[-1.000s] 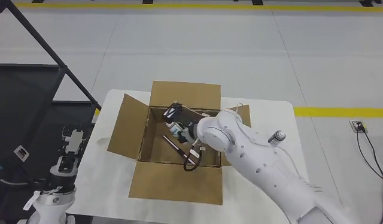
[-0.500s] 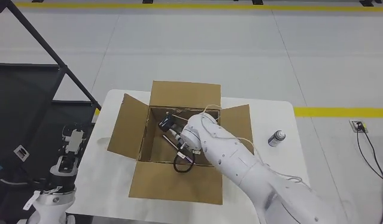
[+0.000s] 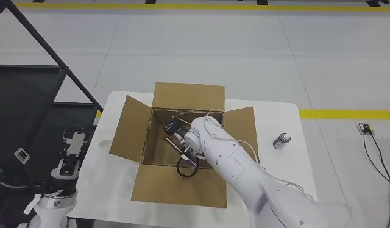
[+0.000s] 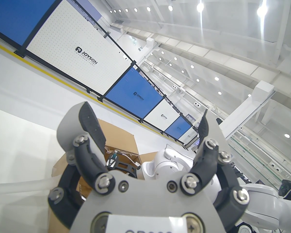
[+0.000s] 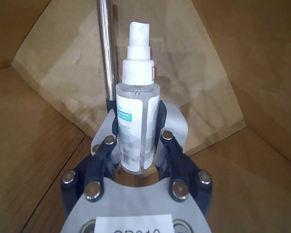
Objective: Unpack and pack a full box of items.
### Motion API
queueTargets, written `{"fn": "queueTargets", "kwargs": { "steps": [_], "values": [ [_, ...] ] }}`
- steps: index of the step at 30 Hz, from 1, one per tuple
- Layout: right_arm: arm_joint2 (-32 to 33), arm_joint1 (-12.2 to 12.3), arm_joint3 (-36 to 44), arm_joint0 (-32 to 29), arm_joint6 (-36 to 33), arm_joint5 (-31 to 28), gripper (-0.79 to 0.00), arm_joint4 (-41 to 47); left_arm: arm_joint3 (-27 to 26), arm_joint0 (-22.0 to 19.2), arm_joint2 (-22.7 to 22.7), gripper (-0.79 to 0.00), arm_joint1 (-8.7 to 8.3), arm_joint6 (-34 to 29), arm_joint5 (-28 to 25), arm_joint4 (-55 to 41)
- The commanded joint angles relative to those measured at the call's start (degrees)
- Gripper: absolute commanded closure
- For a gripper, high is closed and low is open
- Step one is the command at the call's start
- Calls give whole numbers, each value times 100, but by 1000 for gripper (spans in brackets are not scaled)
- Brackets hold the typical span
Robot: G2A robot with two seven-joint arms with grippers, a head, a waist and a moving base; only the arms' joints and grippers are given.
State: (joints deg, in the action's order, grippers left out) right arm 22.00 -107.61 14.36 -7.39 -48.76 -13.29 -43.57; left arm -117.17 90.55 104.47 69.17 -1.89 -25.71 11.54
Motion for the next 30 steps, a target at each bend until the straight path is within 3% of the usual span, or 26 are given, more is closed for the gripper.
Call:
{"fn": "queueTargets", "kwargs": {
  "steps": [1, 6, 7, 8, 12, 30],
  "values": [
    [21, -29, -81, 22, 107, -10, -314, -5, 0, 0, 0, -785, 0, 0, 0, 0],
    [76, -70, -218, 60, 298, -116, -388, -6, 0, 0, 0, -785, 0, 0, 0, 0],
    [84, -75, -237, 66, 318, -128, -483, -13, 0, 0, 0, -785, 0, 0, 0, 0],
    [89, -80, -251, 68, 333, -142, -517, -23, 0, 0, 0, -785, 0, 0, 0, 0],
    [120, -91, -292, 89, 431, -161, -579, -58, 0, 0, 0, -785, 0, 0, 0, 0],
    [357, 110, 1, 197, 1299, -1017, -622, -170, 0, 0, 0, -785, 0, 0, 0, 0]
  ]
}}
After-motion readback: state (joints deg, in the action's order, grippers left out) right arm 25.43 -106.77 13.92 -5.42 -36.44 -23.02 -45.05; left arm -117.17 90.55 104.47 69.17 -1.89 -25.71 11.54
